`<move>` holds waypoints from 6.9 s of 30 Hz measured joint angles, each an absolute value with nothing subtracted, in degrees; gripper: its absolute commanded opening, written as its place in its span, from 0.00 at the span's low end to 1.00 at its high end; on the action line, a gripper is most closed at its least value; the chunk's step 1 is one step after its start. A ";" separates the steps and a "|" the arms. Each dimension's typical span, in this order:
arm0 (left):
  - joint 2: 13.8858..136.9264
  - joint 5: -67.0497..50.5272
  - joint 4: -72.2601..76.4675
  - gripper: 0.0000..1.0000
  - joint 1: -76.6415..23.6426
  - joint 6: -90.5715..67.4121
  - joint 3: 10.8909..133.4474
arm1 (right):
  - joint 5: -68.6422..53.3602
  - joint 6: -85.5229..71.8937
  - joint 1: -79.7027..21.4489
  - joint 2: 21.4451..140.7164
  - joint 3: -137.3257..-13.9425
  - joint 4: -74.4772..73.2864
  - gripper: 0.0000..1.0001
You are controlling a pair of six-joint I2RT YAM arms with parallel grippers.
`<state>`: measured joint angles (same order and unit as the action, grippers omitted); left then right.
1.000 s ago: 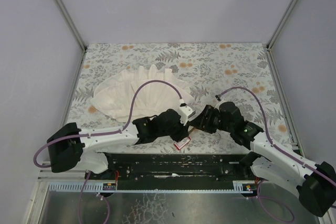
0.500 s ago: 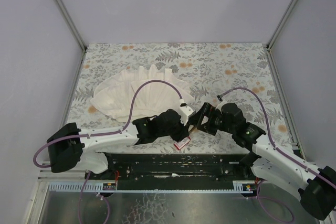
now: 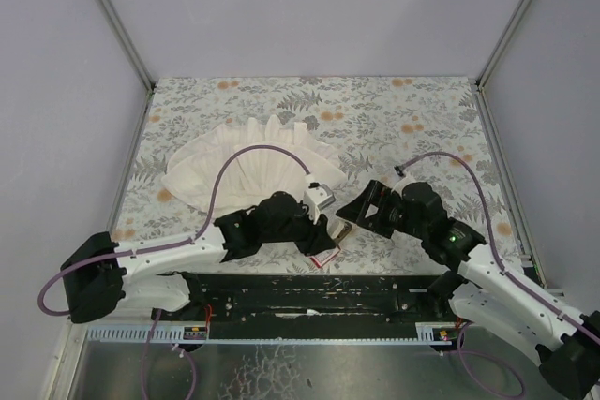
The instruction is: Load the staples into the stapler
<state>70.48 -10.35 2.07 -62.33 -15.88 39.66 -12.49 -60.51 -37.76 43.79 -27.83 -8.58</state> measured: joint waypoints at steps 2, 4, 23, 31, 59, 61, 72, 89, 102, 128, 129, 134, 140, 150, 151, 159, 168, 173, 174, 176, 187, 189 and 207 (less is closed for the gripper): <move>68.73 -13.82 2.87 0.00 -60.49 -17.12 38.30 | -11.09 -59.35 -37.76 42.39 -29.95 -10.94 0.99; 67.13 -17.65 3.11 0.00 -58.74 -18.46 37.43 | -9.50 -57.98 -37.76 41.04 -32.58 -13.19 0.99; 65.73 -25.50 3.77 0.00 -54.33 -22.55 38.94 | -16.93 -59.99 -37.82 44.29 -37.67 -12.86 0.99; 65.91 -23.90 3.44 0.00 -54.33 -22.44 39.64 | -20.01 -60.29 -40.05 50.83 -37.89 -11.35 0.02; 66.72 -14.11 -5.74 0.00 -54.08 -23.29 39.97 | 1.54 -52.40 -43.00 43.79 -44.18 -25.82 0.99; 68.07 -11.03 -8.62 0.00 -53.93 -24.10 40.16 | 4.75 -50.68 -42.85 44.58 -44.21 -27.94 0.99; 77.23 2.46 -19.79 0.05 -53.89 -27.70 40.40 | 15.16 -45.52 -34.85 51.99 -39.88 -28.47 0.99; 81.03 5.74 -20.25 0.76 -53.98 -29.74 40.25 | 15.57 -43.48 -30.74 61.58 -33.04 -21.23 0.73; 75.64 11.38 -20.21 0.82 -53.98 -31.68 40.21 | 15.55 -41.95 -30.72 67.92 -32.58 -15.09 0.55; 71.99 11.86 -19.92 0.82 -53.98 -31.68 37.50 | 17.17 -38.72 -30.68 75.09 -34.50 -12.56 0.50; 71.99 11.79 -19.92 0.82 -53.98 -31.68 37.43 | 17.17 -38.54 -30.68 75.22 -34.63 -12.47 0.48; 71.99 11.66 -19.64 0.81 -53.98 -31.59 37.06 | 16.93 -37.10 -30.68 75.20 -34.79 -12.08 0.33; 71.22 10.22 -16.53 0.81 -53.98 -29.10 34.65 | 13.61 -31.53 -30.61 72.03 -34.79 -11.99 0.20; 69.30 2.52 -4.29 0.82 -54.00 -16.93 34.44 | -3.36 -18.59 -30.59 67.31 -35.42 -12.01 0.16; 68.62 1.52 -3.31 0.82 -54.00 -15.68 34.44 | -5.43 -18.17 -30.59 66.81 -35.42 -11.97 0.16; 65.10 -3.81 -2.37 0.84 -52.36 -12.78 36.86 | -23.94 -15.90 -30.59 63.09 -38.24 -13.37 0.14; 57.87 -16.36 -2.35 0.91 -47.40 -19.44 40.56 | -38.96 -12.86 -30.63 58.04 -44.23 -16.62 0.12; 54.26 -20.67 -3.79 0.92 -47.18 -17.82 41.36 | -45.91 -11.88 -30.63 57.65 -46.44 -19.22 0.11; 53.93 -21.52 -3.92 0.92 -47.18 -17.41 41.54 | -47.07 -11.70 -30.63 57.60 -46.96 -19.90 0.11; 53.95 -23.55 -4.40 0.92 -47.18 -16.38 41.98 | -49.41 -11.31 -30.63 57.58 -47.97 -20.95 0.11; 60.47 -32.71 -7.75 0.70 -47.18 -13.37 45.95 | -56.31 -8.54 -30.65 57.65 -50.92 -25.21 0.10; 60.47 -34.00 -7.73 0.62 -47.18 -13.28 46.00 | -56.62 -8.32 -30.65 57.65 -50.92 -25.43 0.10; 61.69 -39.68 -5.15 0.00 -47.20 -15.53 44.69 | -50.87 -10.02 -30.65 58.06 -51.68 -26.39 0.90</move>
